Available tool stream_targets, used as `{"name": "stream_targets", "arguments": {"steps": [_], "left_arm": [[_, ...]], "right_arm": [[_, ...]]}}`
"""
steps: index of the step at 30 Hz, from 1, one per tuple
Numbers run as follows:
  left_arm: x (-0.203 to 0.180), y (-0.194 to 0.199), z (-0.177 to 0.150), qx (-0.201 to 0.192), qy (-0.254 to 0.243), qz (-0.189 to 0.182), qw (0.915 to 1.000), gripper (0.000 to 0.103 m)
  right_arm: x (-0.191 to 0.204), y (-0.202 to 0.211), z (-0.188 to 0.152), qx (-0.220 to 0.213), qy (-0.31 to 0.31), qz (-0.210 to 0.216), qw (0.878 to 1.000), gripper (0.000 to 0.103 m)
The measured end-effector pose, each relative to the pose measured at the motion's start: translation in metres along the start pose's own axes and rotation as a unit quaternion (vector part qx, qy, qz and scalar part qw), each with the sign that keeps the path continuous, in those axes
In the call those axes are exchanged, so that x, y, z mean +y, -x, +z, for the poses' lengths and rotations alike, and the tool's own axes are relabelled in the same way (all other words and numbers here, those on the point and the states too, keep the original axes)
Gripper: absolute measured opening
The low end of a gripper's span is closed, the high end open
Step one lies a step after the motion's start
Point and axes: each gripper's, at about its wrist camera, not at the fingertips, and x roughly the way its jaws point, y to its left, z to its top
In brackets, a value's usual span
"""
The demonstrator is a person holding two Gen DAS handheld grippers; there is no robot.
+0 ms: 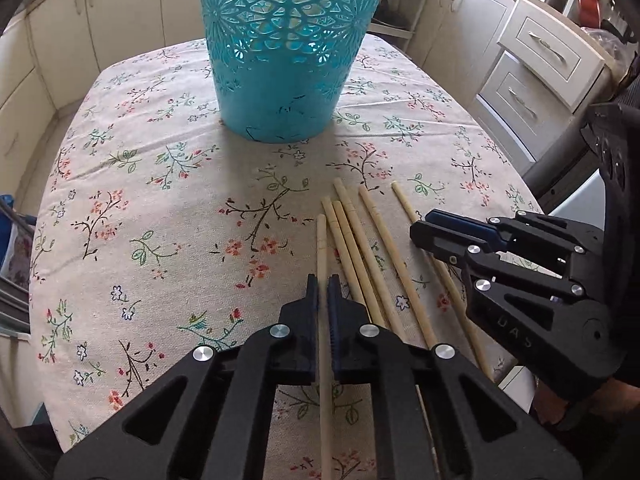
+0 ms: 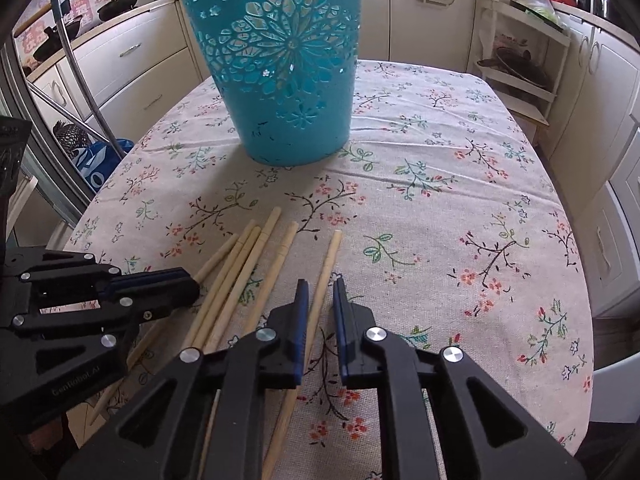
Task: Organize utensils
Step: 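Lift the chopstick with the left tool and carry it over the teal basket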
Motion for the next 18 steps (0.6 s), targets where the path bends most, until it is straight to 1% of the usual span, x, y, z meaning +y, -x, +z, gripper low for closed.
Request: {"name": "stream_targets", "arguments": {"steps": [3,4,6,8,10,12,14,15,18], "left_arm": [[-0.006,0.0,0.0,-0.003,-0.021,0.016,0.9996,0.005],[-0.006,0.0,0.0,-0.003,-0.022,0.014,0.9997,0.005],[-0.002,0.003,0.001,-0.003,-0.011,0.001,0.9999,0.005],[0.003,0.012,0.003,-0.013,0.001,-0.016,0.9998,0.004],[0.008,0.03,0.008,-0.04,0.011,-0.04,0.9983,0.004],[0.013,0.052,0.014,-0.074,0.022,-0.065,0.9949,0.004],[0.02,0.08,0.021,-0.119,0.038,-0.094,0.9877,0.004],[0.022,0.089,0.026,-0.133,0.043,-0.101,0.985,0.004],[0.03,0.127,0.041,-0.193,0.058,-0.125,0.9715,0.004]], "right_arm": [[0.002,-0.001,0.0,0.0,0.004,-0.004,1.0,0.013],[0.001,-0.001,0.0,0.0,-0.001,-0.001,1.0,0.013],[-0.004,0.0,-0.001,-0.001,-0.018,0.009,1.0,0.012],[-0.007,0.001,-0.003,-0.004,-0.029,0.015,0.999,0.012],[-0.007,0.001,-0.004,-0.009,-0.033,0.016,0.999,0.011],[-0.006,0.002,-0.005,-0.013,-0.032,0.013,0.999,0.011],[-0.006,0.002,-0.005,-0.015,-0.033,0.014,0.999,0.011],[-0.006,0.002,-0.005,-0.016,-0.034,0.015,0.999,0.011],[-0.008,0.002,-0.006,-0.019,-0.038,0.018,0.999,0.011]]}}
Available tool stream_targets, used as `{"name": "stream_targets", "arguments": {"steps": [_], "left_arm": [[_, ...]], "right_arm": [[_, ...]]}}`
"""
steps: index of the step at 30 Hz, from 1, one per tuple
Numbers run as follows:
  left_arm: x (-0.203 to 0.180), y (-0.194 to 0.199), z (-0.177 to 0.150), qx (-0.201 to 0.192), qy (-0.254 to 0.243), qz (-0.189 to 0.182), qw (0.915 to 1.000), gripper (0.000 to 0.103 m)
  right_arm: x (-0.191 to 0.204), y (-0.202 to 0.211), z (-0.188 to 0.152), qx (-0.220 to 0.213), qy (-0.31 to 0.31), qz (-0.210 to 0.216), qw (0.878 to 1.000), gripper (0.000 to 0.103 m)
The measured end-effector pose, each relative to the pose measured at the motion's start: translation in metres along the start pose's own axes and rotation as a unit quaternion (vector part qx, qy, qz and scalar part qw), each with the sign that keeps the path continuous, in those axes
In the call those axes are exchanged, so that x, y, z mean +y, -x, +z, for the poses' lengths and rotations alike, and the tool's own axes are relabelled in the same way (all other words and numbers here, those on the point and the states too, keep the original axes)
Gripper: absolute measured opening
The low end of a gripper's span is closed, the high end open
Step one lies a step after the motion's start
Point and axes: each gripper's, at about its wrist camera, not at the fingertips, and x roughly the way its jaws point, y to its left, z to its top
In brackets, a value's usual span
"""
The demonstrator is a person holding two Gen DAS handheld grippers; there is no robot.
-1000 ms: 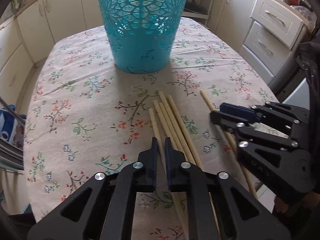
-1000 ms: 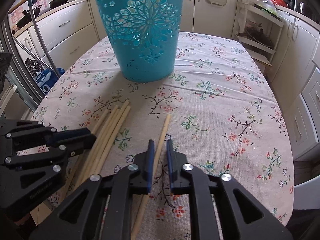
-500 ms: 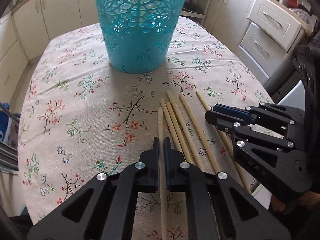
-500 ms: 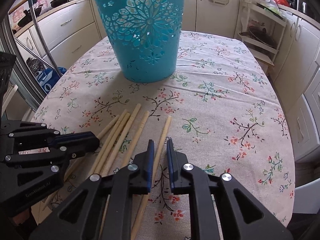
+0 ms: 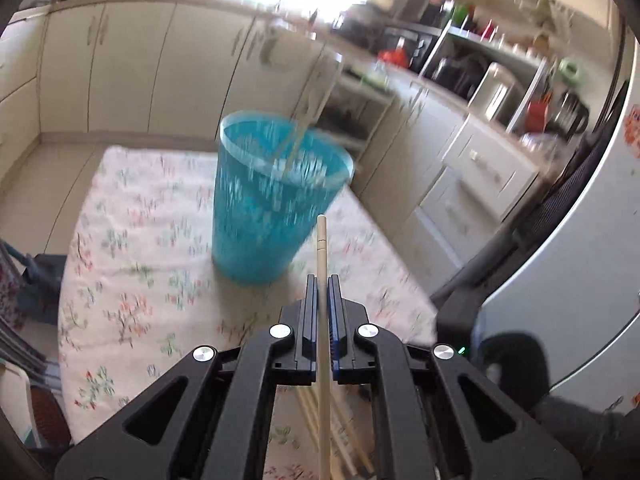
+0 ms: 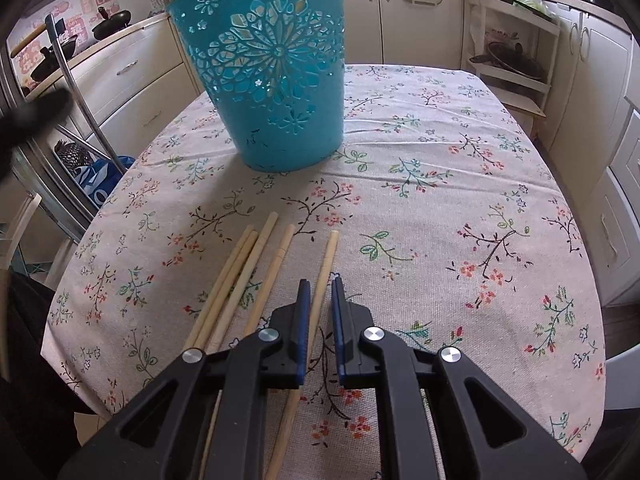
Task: Organize utensils
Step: 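Lift the chopstick with the left tool and carry it over the teal basket, then open the left tool to drop the chopstick into the basket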
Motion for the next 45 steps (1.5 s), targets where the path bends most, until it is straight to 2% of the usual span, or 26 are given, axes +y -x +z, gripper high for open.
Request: {"name": "stream_targets", "arguments": {"steps": [4,10,14,18,22,29,36,42,44,45], "left_arm": [[-0.004,0.02,0.038,-0.068,0.012,-0.01,0.9976,0.005],[-0.015,0.023,0.101,-0.159,0.019,-0.005,0.987,0.005],[-0.014,0.006,0.134,-0.191,0.023,0.012,0.9813,0.004],[-0.007,-0.012,0.154,-0.212,0.034,0.029,0.9762,0.004],[0.006,-0.038,0.167,-0.234,0.046,0.071,0.9684,0.005],[0.025,-0.076,0.158,-0.229,0.06,0.114,0.9649,0.005],[0.027,-0.094,0.127,-0.194,0.04,0.136,0.9708,0.005],[0.029,-0.094,0.098,-0.151,0.02,0.143,0.978,0.005],[0.03,-0.087,0.087,-0.132,0.009,0.144,0.9807,0.008],[0.03,-0.083,0.082,-0.123,0.003,0.145,0.9818,0.014]], "right_arm": [[-0.001,0.0,0.0,-0.004,-0.005,0.003,1.0,0.011],[-0.003,0.001,-0.001,-0.007,-0.009,0.008,1.0,0.011],[-0.004,0.001,-0.002,-0.009,-0.007,0.009,1.0,0.011],[-0.004,0.001,-0.003,-0.012,-0.004,0.009,1.0,0.011],[-0.004,0.001,-0.004,-0.013,-0.003,0.009,1.0,0.011],[-0.006,0.001,-0.004,-0.012,-0.007,0.013,1.0,0.011],[-0.005,0.001,-0.004,-0.013,-0.003,0.01,1.0,0.011],[-0.003,0.001,-0.004,-0.011,0.002,0.009,1.0,0.012],[-0.003,0.001,-0.004,-0.011,0.003,0.012,1.0,0.014],[-0.003,0.001,-0.004,-0.01,0.004,0.017,1.0,0.019]]}}
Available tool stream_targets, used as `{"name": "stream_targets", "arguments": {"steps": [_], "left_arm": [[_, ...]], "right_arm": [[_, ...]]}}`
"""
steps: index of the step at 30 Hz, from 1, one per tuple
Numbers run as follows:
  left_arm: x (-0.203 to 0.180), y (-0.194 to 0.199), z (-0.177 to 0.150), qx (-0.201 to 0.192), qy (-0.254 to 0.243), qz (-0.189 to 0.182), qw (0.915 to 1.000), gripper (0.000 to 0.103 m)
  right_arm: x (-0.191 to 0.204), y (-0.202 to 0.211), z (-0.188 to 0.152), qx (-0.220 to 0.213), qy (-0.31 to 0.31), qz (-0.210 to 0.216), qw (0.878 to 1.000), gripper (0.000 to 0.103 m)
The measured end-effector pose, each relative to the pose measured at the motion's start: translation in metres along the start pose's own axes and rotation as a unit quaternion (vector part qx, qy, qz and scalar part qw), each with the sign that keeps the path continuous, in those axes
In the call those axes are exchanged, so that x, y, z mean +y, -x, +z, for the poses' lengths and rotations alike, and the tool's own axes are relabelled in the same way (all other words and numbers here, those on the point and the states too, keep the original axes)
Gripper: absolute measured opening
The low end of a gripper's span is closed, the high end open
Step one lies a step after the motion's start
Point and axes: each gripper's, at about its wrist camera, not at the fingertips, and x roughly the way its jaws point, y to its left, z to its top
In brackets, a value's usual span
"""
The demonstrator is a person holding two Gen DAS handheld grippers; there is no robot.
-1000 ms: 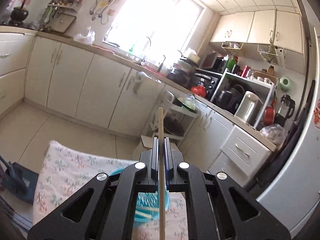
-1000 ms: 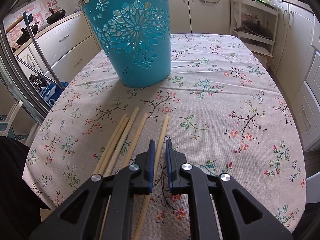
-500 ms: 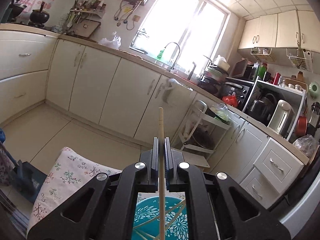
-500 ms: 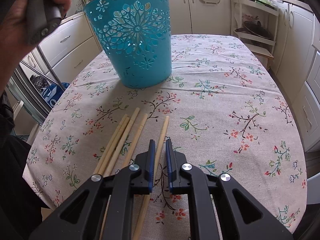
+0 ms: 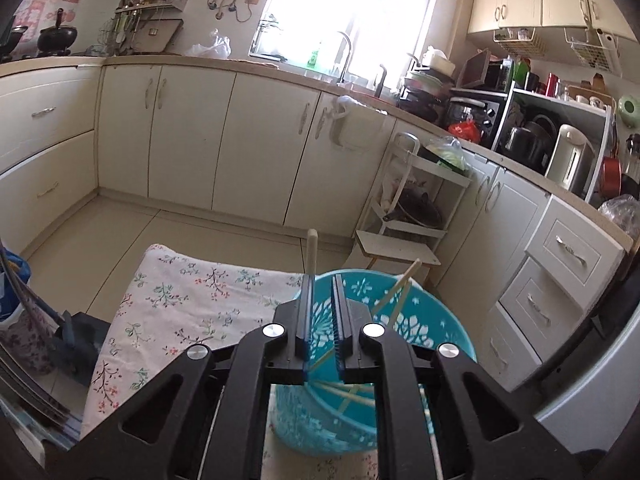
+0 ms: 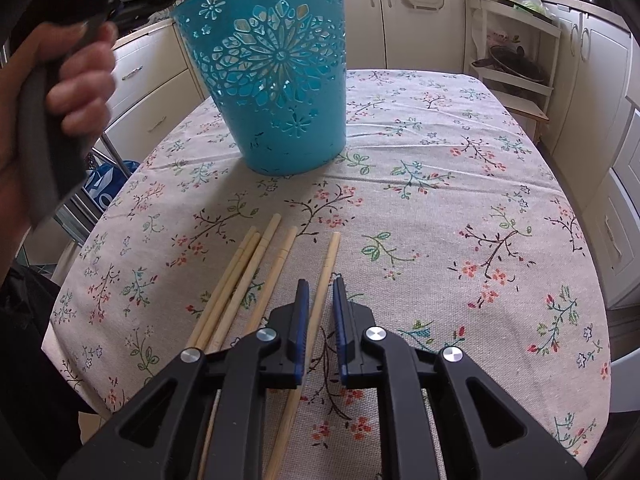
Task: Organize utensils
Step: 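Open the left tool to drop the chopstick into the basket, then close the right tool on a chopstick and lift it over the basket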
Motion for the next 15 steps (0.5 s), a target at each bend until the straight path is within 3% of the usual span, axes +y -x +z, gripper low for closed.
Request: {"name": "stream_targets", "arguments": {"steps": [4,7,10,15], "left_arm": [[0.005,0.03,-0.009,0.005,-0.015,0.006,0.9998,0.042],[0.012,0.062,-0.013,-0.005,-0.011,0.006,0.9999,0.053],[0.029,0.086,-0.02,-0.013,0.012,0.014,0.9997,0.063],[0.063,0.086,-0.034,0.019,0.073,0.031,0.9967,0.064]], "right_arm": [[0.007,0.0,-0.001,0.0,0.017,-0.007,1.0,0.025],[0.009,0.0,-0.002,-0.002,0.022,-0.013,1.0,0.024],[0.011,-0.001,-0.002,-0.006,0.032,-0.027,0.999,0.02],[0.008,0.0,-0.003,-0.009,0.023,-0.036,0.999,0.011]]}}
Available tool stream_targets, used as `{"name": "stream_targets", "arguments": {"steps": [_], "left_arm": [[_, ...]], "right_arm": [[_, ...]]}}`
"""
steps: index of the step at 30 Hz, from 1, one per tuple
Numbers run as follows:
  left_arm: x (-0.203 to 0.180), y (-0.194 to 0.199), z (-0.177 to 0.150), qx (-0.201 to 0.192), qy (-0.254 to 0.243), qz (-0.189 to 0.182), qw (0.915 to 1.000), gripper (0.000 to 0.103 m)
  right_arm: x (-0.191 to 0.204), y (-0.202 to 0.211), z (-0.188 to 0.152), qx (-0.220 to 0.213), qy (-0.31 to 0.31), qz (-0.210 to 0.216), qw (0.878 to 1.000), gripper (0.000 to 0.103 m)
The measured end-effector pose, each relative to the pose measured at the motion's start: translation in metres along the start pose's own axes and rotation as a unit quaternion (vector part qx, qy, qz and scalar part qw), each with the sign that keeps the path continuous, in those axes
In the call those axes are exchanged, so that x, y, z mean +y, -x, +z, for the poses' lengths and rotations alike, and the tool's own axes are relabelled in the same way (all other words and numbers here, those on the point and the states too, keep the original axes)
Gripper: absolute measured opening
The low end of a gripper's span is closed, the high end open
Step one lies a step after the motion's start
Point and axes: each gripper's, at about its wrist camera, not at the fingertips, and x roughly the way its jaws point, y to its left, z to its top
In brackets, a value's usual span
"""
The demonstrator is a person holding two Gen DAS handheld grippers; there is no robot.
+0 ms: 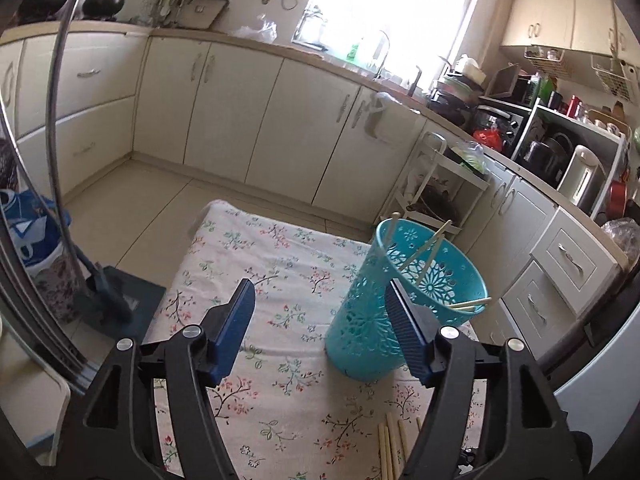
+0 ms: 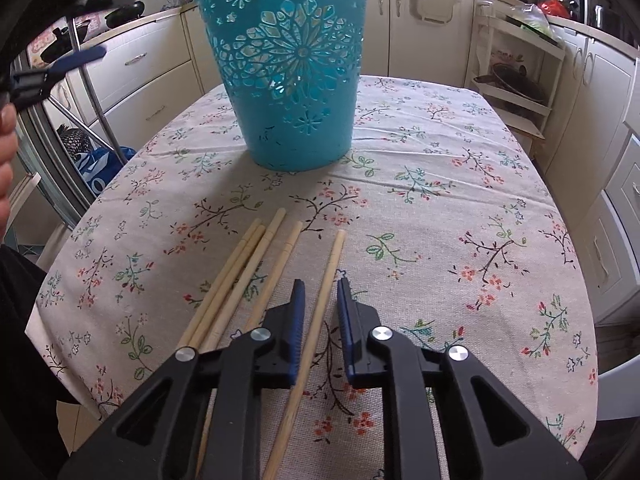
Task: Organize utensils
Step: 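Close the right tool on a chopstick and lift it over the basket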
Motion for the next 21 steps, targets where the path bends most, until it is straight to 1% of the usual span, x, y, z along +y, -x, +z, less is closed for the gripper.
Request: {"name": "stream_targets", "arguments": {"steps": [2,4,7,13,16,21], "left_arm": [[0.008,-0.001,-0.002,0.003,0.004,0.009,0.9999,0.064],[0.01,-0.001,-0.002,0.005,0.007,0.013,0.9999,0.064],[0.012,-0.001,-0.001,0.006,0.013,0.012,0.9998,0.064],[0.014,-0.005,0.003,0.012,0.026,0.009,0.9995,0.065],[0.018,-0.006,0.004,0.014,0.035,0.011,0.9992,0.065],[0.02,-0.006,0.003,0.011,0.038,0.016,0.9991,0.065]], "right_arm": [[-0.007,0.001,0.0,0.002,-0.022,0.006,1.0,0.006],[-0.012,0.004,-0.001,0.003,-0.036,0.004,0.999,0.006],[-0.017,0.013,0.001,-0.003,-0.066,0.013,0.998,0.006],[-0.011,0.056,0.016,-0.055,-0.075,0.045,0.995,0.006],[-0.009,0.077,0.029,-0.081,-0.088,0.069,0.99,0.006],[-0.002,0.112,0.066,-0.137,-0.087,0.1,0.982,0.006]]}}
